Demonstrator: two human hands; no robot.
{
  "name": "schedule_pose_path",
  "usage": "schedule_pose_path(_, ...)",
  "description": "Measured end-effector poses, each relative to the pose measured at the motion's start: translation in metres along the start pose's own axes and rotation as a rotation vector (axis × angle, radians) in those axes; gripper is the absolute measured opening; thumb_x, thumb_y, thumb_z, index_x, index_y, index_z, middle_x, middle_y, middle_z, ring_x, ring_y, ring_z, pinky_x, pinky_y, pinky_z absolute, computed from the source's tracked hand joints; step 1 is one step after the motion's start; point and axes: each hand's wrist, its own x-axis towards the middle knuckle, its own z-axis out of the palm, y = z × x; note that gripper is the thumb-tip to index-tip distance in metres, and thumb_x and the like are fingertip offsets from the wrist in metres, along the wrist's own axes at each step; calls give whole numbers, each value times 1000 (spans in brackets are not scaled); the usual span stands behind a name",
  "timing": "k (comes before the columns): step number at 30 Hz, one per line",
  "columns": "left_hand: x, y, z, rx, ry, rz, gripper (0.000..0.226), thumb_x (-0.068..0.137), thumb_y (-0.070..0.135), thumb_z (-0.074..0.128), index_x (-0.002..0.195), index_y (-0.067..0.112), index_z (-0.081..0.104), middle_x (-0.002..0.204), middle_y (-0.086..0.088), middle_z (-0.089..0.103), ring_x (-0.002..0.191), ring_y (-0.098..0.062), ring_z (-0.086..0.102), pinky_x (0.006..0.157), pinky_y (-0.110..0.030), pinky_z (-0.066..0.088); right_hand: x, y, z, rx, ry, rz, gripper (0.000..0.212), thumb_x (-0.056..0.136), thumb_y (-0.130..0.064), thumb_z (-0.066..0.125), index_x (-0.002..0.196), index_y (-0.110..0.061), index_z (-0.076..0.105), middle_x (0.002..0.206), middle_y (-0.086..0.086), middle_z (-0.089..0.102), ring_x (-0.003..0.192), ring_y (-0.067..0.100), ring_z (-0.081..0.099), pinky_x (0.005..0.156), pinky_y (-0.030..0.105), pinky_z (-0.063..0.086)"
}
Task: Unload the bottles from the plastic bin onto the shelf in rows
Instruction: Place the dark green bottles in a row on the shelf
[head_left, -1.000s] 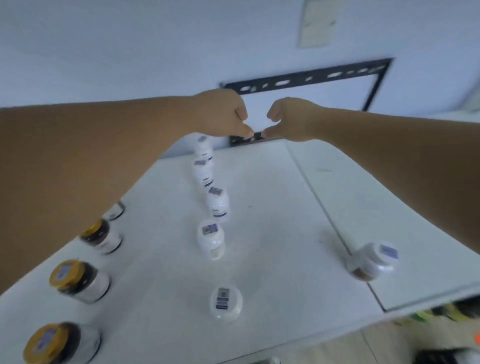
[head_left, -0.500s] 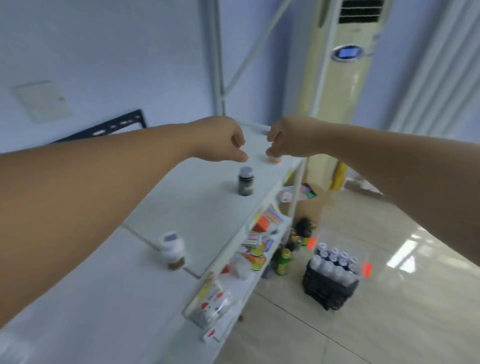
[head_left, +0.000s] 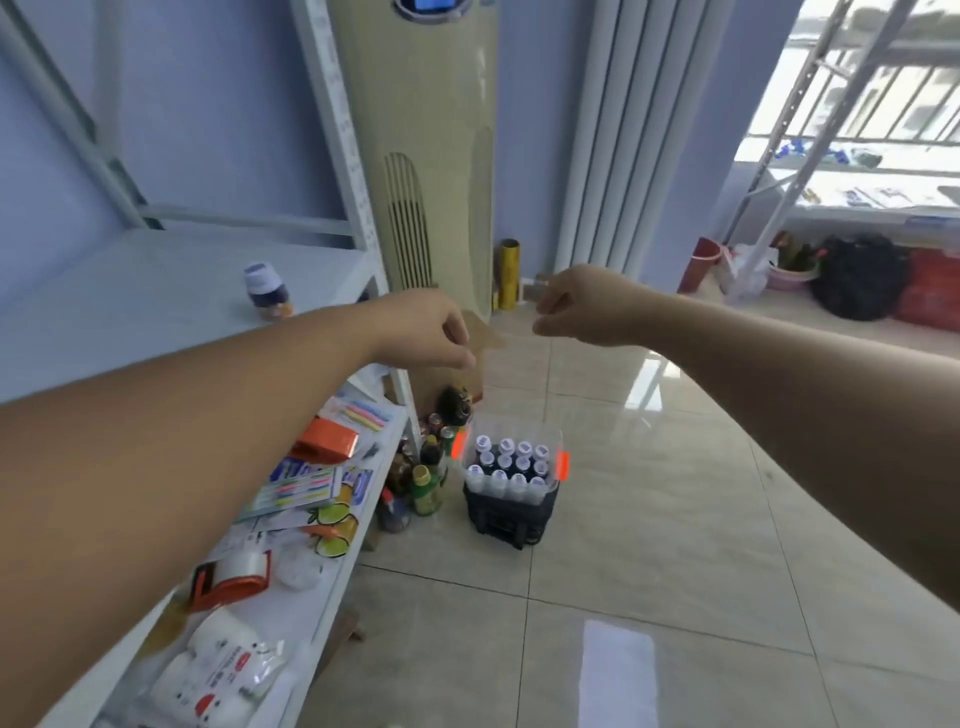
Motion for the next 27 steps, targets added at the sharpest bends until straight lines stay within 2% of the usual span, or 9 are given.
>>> schedule_pose_path(3,49,-4,28,-34,-91,26,26,83,45,73,101,26,76,106,11,71,94,-7,65,88,-32,53,19,41,17,52,-25,73,43,85,-37,70,99,3,70,102,21,72,89,35,68,85,49,57)
schedule_pose_path(6,101,-22,52,-53,-165,19,28,83,46,73,104,27,75,102,12,71,91,-5,64,86,-30,53,46,75,40,80,-54,147,46,84,-35,72,100,7,67,103,25,70,89,39,67,82,50,57)
schedule_pose_path(12,217,-86,107,-137,-285,-17,24,81,42,75,98,26,75,90,15,69,78,-3,64,70,-27,53,129,127,112,145,-197,315,39,84,-34,74,107,-2,70,107,13,72,79,27,65,77,32,54)
schedule_pose_path(15,251,-112,139,-158,-330,-41,23,79,37,73,88,16,77,84,4,72,73,-11,65,65,-28,51,154,145,151,125,-283,365,39,86,-34,72,116,-11,69,116,6,69,85,18,57,78,24,41)
schedule_pose_path(18,288,-138,180,-115,-442,-82,23,78,30,66,73,8,69,68,-12,55,63,-22,49,62,-32,40,184,168,200,135,-368,450,37,86,-31,69,115,-9,68,115,9,69,98,27,64,80,26,46)
schedule_pose_path(20,308,-156,213,-122,-492,-112,23,77,25,64,71,3,64,68,-14,49,64,-19,45,62,-32,36,200,178,235,147,-404,476,31,83,-28,65,100,-2,70,99,16,69,92,33,63,76,30,50)
schedule_pose_path(22,328,-171,246,-148,-521,-120,21,78,22,68,75,2,63,73,-10,49,70,-19,48,65,-35,44,217,188,272,158,-434,488,27,82,-27,62,90,-2,67,88,14,63,84,32,59,69,32,44)
schedule_pose_path(25,356,-191,302,-163,-565,-138,15,81,22,69,86,15,57,85,-11,57,80,-21,55,82,-43,53,242,205,335,162,-503,479,20,83,-27,61,76,-10,54,79,6,53,80,29,52,65,30,34)
schedule_pose_path(27,375,-205,344,-147,-564,-144,16,82,23,68,91,13,61,96,-15,66,90,-28,63,86,-43,54,261,220,377,156,-546,452,20,85,-28,60,82,-9,55,85,9,59,84,32,56,65,31,35)
